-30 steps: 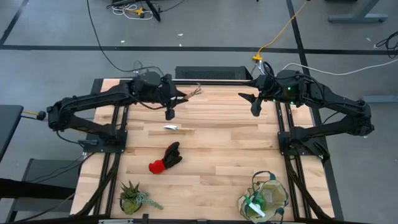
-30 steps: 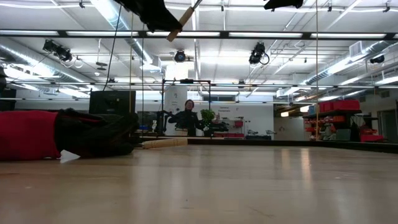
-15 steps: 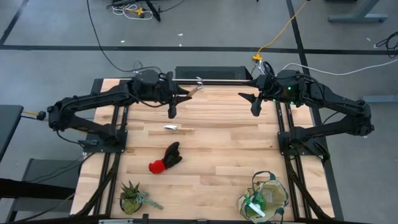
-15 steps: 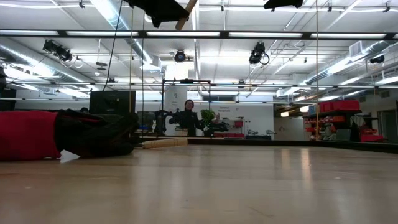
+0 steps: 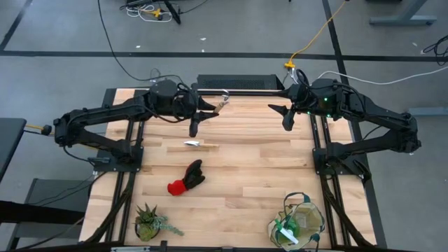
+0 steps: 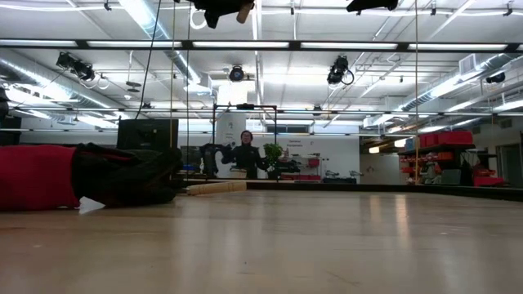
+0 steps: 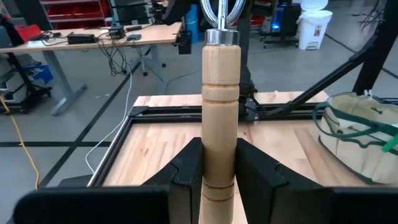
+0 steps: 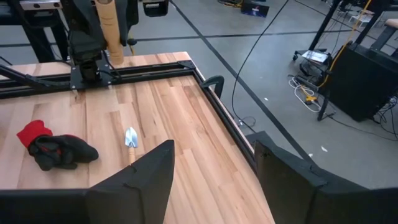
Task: Pick & Place Garden tools in Gardening bag
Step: Put the brown hand rake into the gardening bag
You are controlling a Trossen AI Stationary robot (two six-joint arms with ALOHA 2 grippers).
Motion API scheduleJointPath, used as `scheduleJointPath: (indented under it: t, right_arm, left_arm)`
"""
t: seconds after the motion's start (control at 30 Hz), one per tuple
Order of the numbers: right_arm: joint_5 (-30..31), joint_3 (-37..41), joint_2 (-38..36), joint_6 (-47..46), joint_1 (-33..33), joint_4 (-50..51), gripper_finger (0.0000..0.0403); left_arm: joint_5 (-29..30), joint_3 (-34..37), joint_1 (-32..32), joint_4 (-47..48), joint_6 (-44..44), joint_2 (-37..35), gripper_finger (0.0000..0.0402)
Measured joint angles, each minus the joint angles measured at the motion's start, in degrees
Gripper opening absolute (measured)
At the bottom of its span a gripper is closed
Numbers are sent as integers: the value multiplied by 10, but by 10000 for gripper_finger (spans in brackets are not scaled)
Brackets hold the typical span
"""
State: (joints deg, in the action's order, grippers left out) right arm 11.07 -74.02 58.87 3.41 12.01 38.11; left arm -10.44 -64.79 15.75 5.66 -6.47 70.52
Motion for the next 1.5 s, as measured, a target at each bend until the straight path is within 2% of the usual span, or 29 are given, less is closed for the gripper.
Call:
scheduleJointPath:
  t: [0.13,0.27,0.53,0.7,1.1,1.33,1.5]
  right_arm:
    - [0,0,0,6,0,-2,224]
    - [0,0,0,-4,0,-45,224]
    - [0,0,0,-107,0,-171,224]
    - [0,0,0,-135,0,-226,224]
    - [3,0,0,-152,0,-256,224]
    - [-102,0,34,-165,-1,-273,224]
    - [-134,0,90,-160,-18,-345,224]
  left_arm:
    - [0,0,0,-1,0,0,80]
    - [0,0,0,-11,15,0,82]
    - [1,0,0,-31,29,0,80]
    - [0,0,0,-32,42,0,83]
    - [-15,0,0,-44,48,0,80]
    - [-26,0,0,-52,49,0,82]
    - [-30,0,-6,-53,49,0,79]
